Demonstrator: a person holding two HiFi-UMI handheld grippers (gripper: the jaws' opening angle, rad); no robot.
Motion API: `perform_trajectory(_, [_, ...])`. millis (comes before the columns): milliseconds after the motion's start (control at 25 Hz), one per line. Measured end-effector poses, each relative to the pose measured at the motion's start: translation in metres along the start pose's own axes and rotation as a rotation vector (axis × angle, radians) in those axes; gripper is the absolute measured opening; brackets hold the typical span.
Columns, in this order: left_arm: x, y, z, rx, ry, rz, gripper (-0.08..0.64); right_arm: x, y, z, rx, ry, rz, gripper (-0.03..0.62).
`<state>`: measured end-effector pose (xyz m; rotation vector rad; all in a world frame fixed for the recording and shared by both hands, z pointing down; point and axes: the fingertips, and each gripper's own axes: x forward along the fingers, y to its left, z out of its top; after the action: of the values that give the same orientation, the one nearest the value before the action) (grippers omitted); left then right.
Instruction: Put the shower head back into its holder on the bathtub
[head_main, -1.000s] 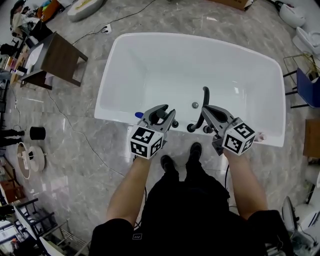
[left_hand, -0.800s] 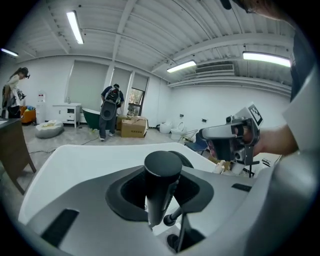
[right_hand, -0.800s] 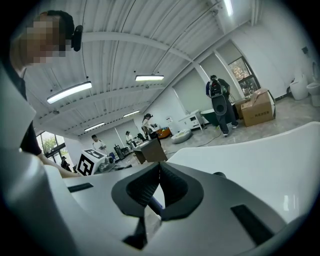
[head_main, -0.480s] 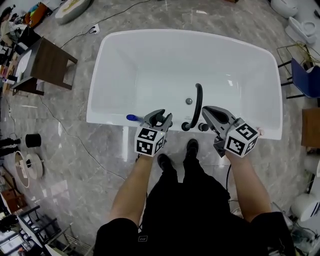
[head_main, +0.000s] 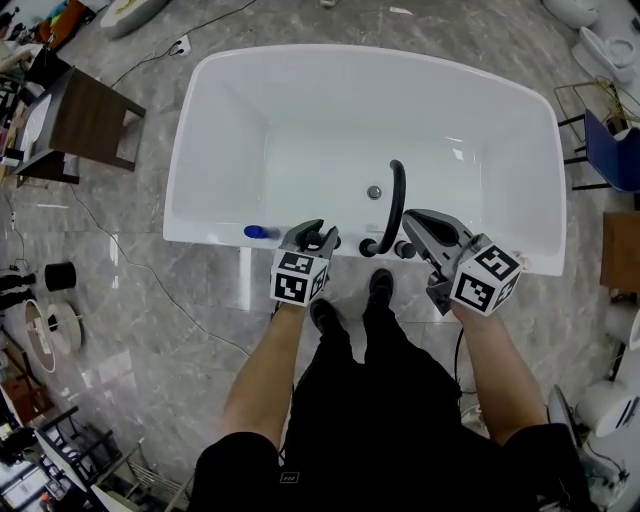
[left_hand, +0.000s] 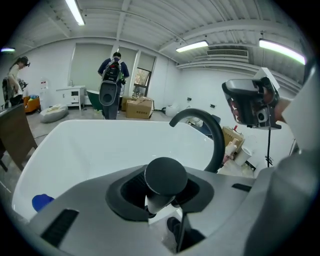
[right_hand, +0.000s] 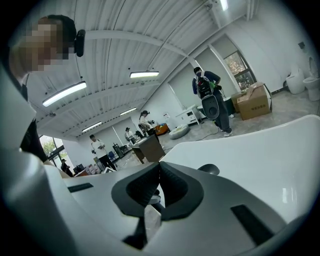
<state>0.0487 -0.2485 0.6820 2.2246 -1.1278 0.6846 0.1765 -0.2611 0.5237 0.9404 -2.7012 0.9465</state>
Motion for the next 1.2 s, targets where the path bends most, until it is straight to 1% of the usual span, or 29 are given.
perform_trajectory(200, [0.015, 0.002, -0.012, -0.001, 0.048, 0.013, 0.128, 0.005, 0.004, 0.005, -0.008, -0.002, 0.038, 0.014])
perform_trajectory(400, [0.019, -0.001, -0.025, 0.002, 0.086, 0.017, 0.129, 0.003, 0.002, 0.002, -0.003, 0.012, 0.038, 0.014])
perform_trajectory(600, [0.024, -0.002, -0.034, -0.011, 0.107, 0.033, 0.130, -0.001, -0.005, 0.002, 0.003, 0.016, 0.042, 0.014])
perform_trajectory(760, [0.025, -0.002, -0.033, -0.014, 0.103, 0.037, 0.130, 0.000, -0.006, 0.000, 0.004, 0.024, 0.049, 0.014])
perform_trajectory(880, [0.028, -0.003, -0.033, -0.004, 0.113, 0.036, 0.132, 0.002, -0.005, 0.000, 0.006, 0.024, 0.056, 0.014])
perform_trajectory(1040, [0.030, -0.008, -0.050, 0.039, 0.163, 0.038, 0.133, 0.003, -0.004, -0.004, 0.016, 0.027, 0.046, 0.014])
perform_trajectory(1200, [0.032, -0.005, -0.057, 0.035, 0.176, 0.052, 0.137, 0.000, -0.006, -0.004, 0.020, 0.020, 0.042, 0.014])
